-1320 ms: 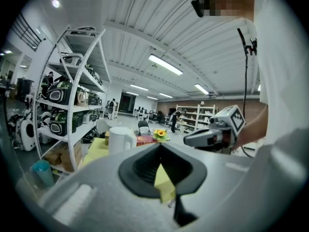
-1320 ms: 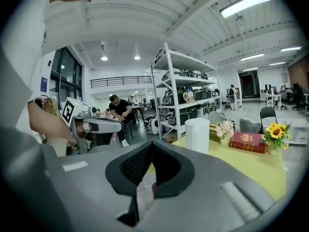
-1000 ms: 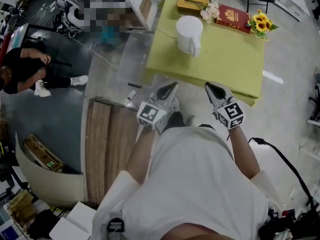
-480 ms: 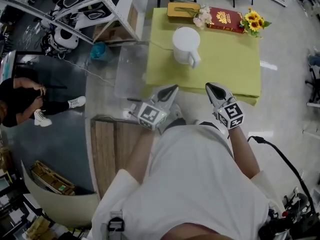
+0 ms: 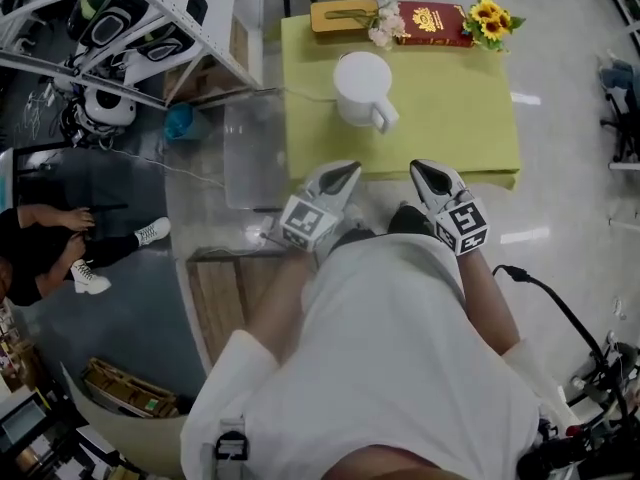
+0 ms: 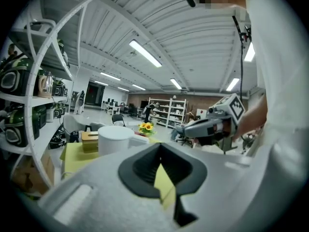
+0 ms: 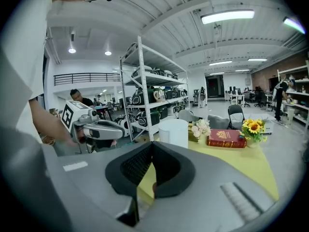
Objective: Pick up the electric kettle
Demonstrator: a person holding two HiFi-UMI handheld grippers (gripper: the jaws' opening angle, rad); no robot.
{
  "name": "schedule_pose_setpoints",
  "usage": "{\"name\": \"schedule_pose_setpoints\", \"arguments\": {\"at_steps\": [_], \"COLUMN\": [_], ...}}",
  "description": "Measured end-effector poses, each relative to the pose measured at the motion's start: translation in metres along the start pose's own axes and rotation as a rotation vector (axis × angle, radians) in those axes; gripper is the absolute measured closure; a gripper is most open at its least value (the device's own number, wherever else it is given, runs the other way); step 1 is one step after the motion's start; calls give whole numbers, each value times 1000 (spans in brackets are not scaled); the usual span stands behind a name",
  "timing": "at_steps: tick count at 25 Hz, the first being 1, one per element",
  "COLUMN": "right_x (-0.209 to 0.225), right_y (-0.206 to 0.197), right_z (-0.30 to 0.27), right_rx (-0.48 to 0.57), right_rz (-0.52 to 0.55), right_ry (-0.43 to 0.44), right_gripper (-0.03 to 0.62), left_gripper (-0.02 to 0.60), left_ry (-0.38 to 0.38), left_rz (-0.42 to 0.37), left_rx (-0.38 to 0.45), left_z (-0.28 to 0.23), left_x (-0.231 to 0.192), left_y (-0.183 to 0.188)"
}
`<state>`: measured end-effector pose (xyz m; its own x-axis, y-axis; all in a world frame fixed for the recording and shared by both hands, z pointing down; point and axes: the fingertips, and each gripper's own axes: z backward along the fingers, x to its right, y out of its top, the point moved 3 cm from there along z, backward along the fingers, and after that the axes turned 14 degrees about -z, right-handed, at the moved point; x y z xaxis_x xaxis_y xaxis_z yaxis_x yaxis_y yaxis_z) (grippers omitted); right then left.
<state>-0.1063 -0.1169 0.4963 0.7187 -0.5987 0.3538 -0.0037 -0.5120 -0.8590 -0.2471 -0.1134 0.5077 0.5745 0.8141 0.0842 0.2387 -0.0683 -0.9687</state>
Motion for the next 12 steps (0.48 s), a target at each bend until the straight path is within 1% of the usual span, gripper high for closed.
{"name": "schedule_pose_setpoints", "arguments": {"at_steps": [5,10,12], "right_x": [5,18,24], "right_y": [-4,-11,-12], "right_z": [3,9,13], "right_rx": [-11,-26,-35], "right_rz": [-11,-19,-23], "right_ry": [-24,-32,-35], "right_gripper": [591,591,591], "left_gripper": [578,578,548], "left_ry": [-14,0,5], "left_rz": [-17,-28,-24], "left_rx": [-15,-37,-49], "left_z": [-20,-45,-57], "left_x": [-6,-13,-15], "left_y": [-7,-18,-24]}}
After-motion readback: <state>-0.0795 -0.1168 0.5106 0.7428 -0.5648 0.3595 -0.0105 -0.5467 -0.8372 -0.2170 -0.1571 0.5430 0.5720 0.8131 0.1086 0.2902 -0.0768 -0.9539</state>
